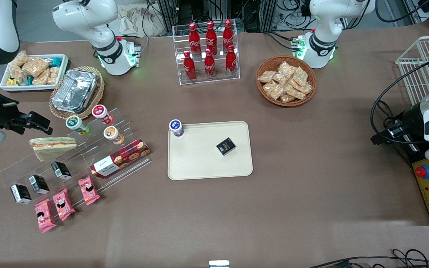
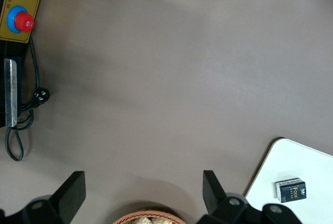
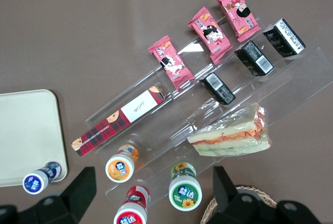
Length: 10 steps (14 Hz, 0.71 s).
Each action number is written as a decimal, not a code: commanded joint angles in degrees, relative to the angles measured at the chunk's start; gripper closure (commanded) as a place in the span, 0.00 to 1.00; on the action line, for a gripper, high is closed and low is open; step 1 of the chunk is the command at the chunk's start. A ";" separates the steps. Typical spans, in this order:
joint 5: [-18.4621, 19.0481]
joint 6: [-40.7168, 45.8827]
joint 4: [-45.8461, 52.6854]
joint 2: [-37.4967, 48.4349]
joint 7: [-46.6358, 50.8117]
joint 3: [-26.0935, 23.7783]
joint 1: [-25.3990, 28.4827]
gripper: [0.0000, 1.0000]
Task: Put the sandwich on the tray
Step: 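Move the right gripper down toward the wrapped sandwich on the acrylic stand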
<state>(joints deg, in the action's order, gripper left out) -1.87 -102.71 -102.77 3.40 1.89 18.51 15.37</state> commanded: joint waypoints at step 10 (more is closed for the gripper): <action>0.91 1.45 1.52 -0.93 0.75 0.12 -0.07 0.00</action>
<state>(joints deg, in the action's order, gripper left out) -1.87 -102.63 -102.77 3.25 1.93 18.55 15.37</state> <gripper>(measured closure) 0.000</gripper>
